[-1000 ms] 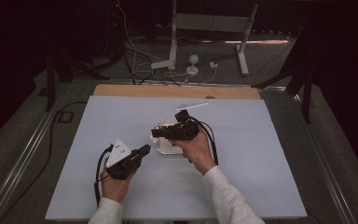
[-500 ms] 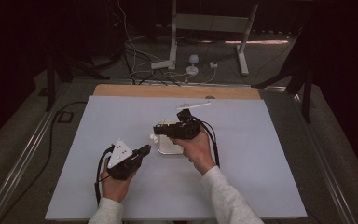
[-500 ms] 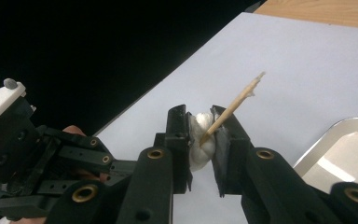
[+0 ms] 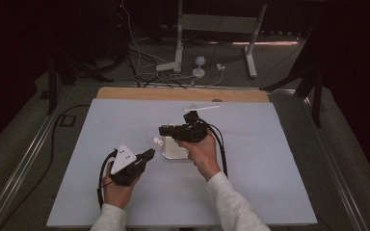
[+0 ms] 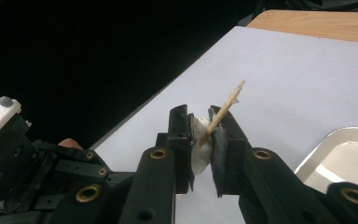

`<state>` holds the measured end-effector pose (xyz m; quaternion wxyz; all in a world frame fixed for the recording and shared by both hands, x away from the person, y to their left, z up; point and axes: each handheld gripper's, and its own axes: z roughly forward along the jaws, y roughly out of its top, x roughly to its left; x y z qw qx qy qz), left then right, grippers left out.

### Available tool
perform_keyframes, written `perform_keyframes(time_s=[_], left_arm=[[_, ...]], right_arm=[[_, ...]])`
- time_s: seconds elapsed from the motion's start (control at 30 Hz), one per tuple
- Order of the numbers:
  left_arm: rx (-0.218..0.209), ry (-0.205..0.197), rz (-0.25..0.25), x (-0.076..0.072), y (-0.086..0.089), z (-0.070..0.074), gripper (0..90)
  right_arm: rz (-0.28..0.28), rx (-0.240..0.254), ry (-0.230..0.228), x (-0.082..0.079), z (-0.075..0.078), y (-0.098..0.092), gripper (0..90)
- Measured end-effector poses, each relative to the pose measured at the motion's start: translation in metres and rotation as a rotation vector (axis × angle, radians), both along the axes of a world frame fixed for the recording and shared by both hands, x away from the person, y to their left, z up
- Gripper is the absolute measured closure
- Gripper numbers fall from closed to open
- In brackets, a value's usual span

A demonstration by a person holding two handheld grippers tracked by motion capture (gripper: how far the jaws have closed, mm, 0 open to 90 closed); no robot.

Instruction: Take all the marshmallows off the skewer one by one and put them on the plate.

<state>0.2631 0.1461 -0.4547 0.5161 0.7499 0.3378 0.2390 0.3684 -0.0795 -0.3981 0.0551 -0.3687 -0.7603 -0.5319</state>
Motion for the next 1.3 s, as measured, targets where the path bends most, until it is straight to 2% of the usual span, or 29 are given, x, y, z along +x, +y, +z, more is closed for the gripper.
perform_keyframes(time_s=[0.1, 0.33, 0.47, 0.6, 0.63, 0.7, 0.73, 0.8, 0.9, 1.03, 1.07, 1.1, 1.17, 1.23, 1.3], left_arm=[[0.017, -0.006, 0.002, 0.0, 0.0, 0.0, 90.0], [0.011, 0.0, -0.002, -0.001, -0.001, 0.0, 90.0], [-0.024, 0.022, -0.005, -0.001, 0.002, -0.003, 90.0], [-0.022, 0.014, 0.002, -0.001, -0.003, -0.002, 90.0], [-0.02, 0.011, 0.004, -0.002, -0.003, -0.001, 90.0], [-0.018, 0.013, 0.004, -0.002, -0.004, -0.002, 90.0], [-0.022, 0.015, 0.006, -0.001, -0.003, -0.003, 90.0], [-0.02, 0.019, 0.013, -0.001, -0.004, -0.003, 90.0], [-0.014, 0.017, 0.004, -0.002, -0.004, -0.004, 90.0], [-0.009, 0.008, -0.014, -0.002, -0.005, -0.002, 90.0], [0.028, 0.007, -0.006, -0.002, -0.005, -0.003, 90.0], [0.023, 0.008, -0.012, -0.003, -0.003, -0.004, 90.0], [-0.017, 0.015, -0.026, -0.003, 0.0, -0.003, 90.0], [0.018, 0.002, -0.039, -0.004, -0.007, -0.002, 90.0], [0.009, 0.001, -0.044, -0.004, -0.009, -0.002, 90.0]], right_arm=[[-0.01, 0.005, -0.003, 0.0, 0.0, 0.0, 79.9], [-0.025, 0.013, -0.001, 0.001, 0.001, -0.003, 79.9], [0.021, 0.015, 0.02, 0.002, 0.0, -0.004, 78.2], [0.027, 0.004, 0.02, 0.001, -0.004, -0.004, 72.5], [0.05, -0.018, 0.041, 0.001, -0.01, -0.002, 68.6], [0.045, -0.021, 0.043, 0.0, -0.012, -0.001, 69.7], [0.037, -0.006, 0.04, 0.0, -0.013, -0.002, 72.3], [0.037, 0.017, 0.071, 0.001, -0.015, -0.001, 75.0], [0.038, 0.02, 0.087, 0.001, -0.015, -0.002, 77.6], [0.019, 0.022, 0.063, 0.0, -0.009, -0.007, 79.5], [0.01, 0.021, 0.055, 0.0, -0.007, -0.009, 80.0], [-0.069, 0.059, 0.039, 0.004, 0.0, -0.021, 80.5], [-0.071, 0.061, 0.039, 0.008, 0.003, -0.028, 80.5], [-0.061, 0.027, 0.019, 0.009, 0.008, -0.033, 80.4], [-0.066, 0.017, -0.005, 0.008, 0.012, -0.034, 80.4]])
